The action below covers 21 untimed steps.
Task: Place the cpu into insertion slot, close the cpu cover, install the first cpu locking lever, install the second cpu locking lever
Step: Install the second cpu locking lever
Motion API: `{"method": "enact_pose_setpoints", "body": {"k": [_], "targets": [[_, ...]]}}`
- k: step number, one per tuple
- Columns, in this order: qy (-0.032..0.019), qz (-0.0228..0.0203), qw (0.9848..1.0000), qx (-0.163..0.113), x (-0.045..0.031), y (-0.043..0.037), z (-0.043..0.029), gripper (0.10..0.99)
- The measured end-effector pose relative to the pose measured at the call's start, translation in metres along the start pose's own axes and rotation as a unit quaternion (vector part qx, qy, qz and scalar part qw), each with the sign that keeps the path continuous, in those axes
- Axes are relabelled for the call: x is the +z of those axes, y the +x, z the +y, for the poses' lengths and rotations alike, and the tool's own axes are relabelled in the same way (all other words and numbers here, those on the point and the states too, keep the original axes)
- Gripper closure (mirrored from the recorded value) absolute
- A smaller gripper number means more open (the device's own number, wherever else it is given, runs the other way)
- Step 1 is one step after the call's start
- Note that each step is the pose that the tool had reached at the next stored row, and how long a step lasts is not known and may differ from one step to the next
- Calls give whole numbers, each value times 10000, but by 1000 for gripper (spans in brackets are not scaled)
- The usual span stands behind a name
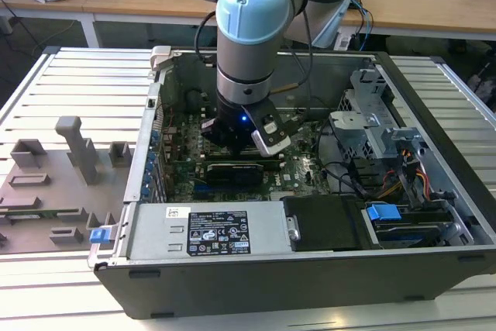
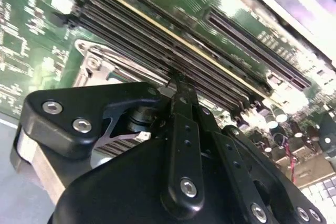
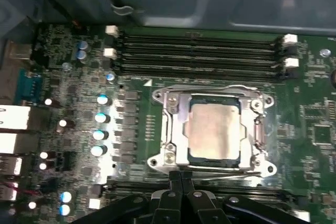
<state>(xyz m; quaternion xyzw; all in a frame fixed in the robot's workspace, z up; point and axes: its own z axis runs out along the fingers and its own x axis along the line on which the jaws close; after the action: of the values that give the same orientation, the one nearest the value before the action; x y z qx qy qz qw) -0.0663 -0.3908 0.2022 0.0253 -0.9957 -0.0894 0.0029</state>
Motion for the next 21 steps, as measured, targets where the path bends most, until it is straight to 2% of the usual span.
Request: {"method": "enact_pose_setpoints", "body": {"k": [6, 8, 9, 12, 19, 21], "targets": [[-31, -60, 10000, -22, -2, 152, 9, 980], [-116, -66, 9999, -22, -2, 223, 12, 980], [-161, -68, 9998, -23, -1, 233, 12, 980], [-216, -70, 9997, -27, 31, 233, 17, 980], [-260, -68, 9996, -43, 79, 231, 43, 980], [-266, -69, 9996, -44, 75, 232, 18, 980]]}}
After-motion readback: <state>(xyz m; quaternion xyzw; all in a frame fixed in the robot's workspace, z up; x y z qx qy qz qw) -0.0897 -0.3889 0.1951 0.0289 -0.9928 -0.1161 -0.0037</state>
